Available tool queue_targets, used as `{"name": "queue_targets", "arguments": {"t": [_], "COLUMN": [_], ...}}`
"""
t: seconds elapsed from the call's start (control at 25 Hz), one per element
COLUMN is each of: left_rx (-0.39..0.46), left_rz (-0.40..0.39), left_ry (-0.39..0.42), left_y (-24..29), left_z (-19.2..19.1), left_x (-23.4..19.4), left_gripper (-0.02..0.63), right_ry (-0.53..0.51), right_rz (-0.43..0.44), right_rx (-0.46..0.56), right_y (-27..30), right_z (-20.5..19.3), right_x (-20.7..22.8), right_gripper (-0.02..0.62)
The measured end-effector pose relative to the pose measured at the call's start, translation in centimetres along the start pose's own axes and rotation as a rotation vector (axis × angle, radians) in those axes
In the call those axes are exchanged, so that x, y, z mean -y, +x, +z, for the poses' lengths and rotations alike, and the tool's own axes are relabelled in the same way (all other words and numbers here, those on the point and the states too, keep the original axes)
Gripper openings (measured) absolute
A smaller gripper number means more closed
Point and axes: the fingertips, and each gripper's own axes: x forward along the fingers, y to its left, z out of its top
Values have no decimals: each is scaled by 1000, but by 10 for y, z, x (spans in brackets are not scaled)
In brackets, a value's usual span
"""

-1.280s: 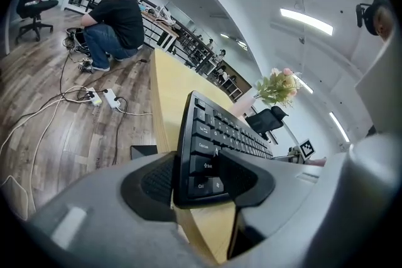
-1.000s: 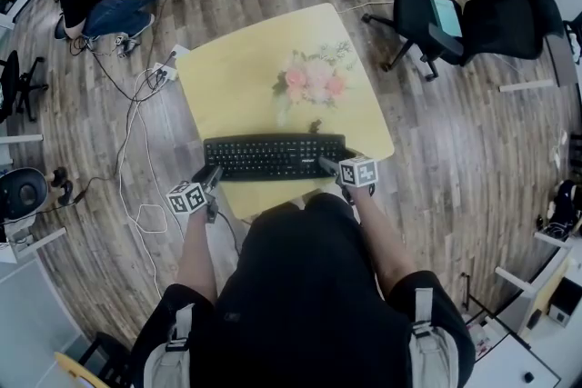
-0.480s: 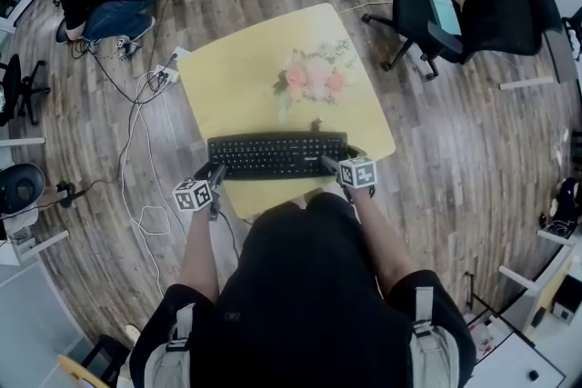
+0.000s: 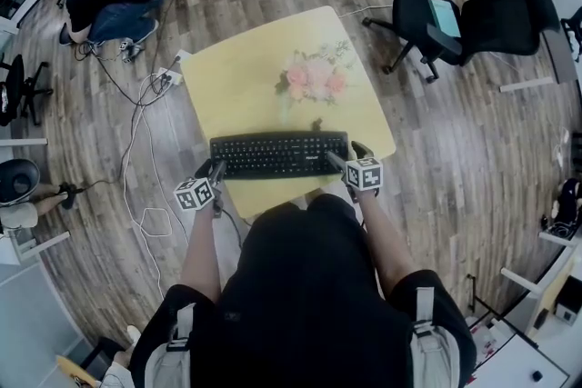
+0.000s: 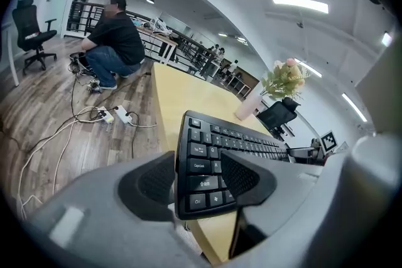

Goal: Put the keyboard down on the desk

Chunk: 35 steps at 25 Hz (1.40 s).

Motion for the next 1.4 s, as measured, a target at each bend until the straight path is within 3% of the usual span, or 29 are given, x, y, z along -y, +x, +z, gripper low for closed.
{"name": "queue_targets", "arguments": {"t": [0.2, 0.36, 0.4, 0.52, 0.64, 0.76, 1.12, 1.4], "left_rx": [56, 91, 90, 87, 88, 80, 45, 40], "left_rz": [55, 67, 56, 17, -12, -52, -147, -204], "left_ry": [53, 71, 73, 102, 116, 123, 298, 360], "left_y": [-15, -29, -31, -40, -52, -62, -94, -118], "left_z": [11, 16, 14, 5, -4, -13, -22, -28], "left_x": [1, 8, 12, 27, 37, 47, 62, 67], "left_gripper": [215, 215, 215, 213, 128, 39, 11, 11], "right_ry": [-74, -151, -167, -185, -182, -198, -198, -195], "right_rz": [55, 70, 71, 81, 98, 95, 57, 19], "right_rx": [96, 88, 83, 88, 112, 131, 196, 220], "right_y": [-28, -41, -44, -55, -67, -76, -96, -105], "right_z": [11, 0, -3, -10, -13, -19, -43, -64], "right_x": [-20, -33, -37, -48, -62, -75, -114, -137], "right_gripper": [383, 380, 356, 180, 79, 30, 15, 15]}}
